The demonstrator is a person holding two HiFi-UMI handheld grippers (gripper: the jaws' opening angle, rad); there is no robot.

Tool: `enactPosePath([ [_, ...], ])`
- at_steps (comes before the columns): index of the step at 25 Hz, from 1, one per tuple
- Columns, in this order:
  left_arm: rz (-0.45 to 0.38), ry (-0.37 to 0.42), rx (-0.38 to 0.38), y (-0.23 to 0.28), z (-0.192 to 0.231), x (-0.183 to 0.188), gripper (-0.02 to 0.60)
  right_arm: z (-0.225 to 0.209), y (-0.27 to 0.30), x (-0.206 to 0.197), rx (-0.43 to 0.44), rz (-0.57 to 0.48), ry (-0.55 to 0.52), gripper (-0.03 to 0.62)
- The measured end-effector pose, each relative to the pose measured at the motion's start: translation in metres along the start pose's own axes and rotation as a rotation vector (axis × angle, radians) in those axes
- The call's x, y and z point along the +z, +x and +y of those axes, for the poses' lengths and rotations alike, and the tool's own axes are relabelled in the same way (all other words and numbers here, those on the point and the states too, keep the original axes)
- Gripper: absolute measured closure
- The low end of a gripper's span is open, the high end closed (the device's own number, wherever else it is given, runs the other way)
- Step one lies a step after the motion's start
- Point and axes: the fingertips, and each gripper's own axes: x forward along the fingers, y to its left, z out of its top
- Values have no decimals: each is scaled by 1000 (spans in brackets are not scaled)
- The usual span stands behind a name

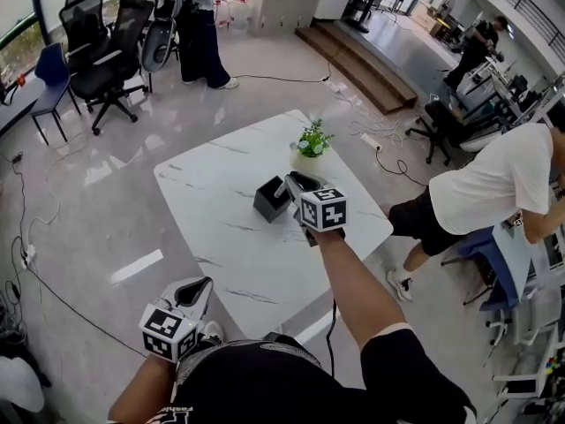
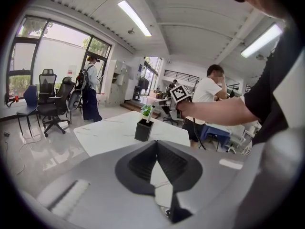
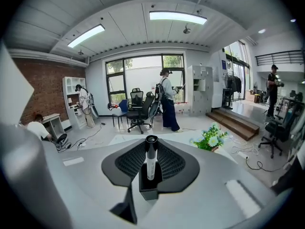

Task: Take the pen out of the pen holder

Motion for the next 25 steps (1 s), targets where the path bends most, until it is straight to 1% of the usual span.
enactPosePath([
  [5,-4,18,-51,9,-9,5,525,15,-40,16,14,-61,-2,525],
  [9,-17,45,-80,16,-17,13,525,29,-68,19,22,-100,-10,525],
  [12,-20,65,-104,21,-24,19,525,39,-91,15,26,-117,-12,525],
  [16,-31,91,-137,27,-34,30,525,53,-117,6,35,-134,19,525],
  [25,-39,119,-179,37,-48,34,525,80,-169,-17,34,-153,46,525],
])
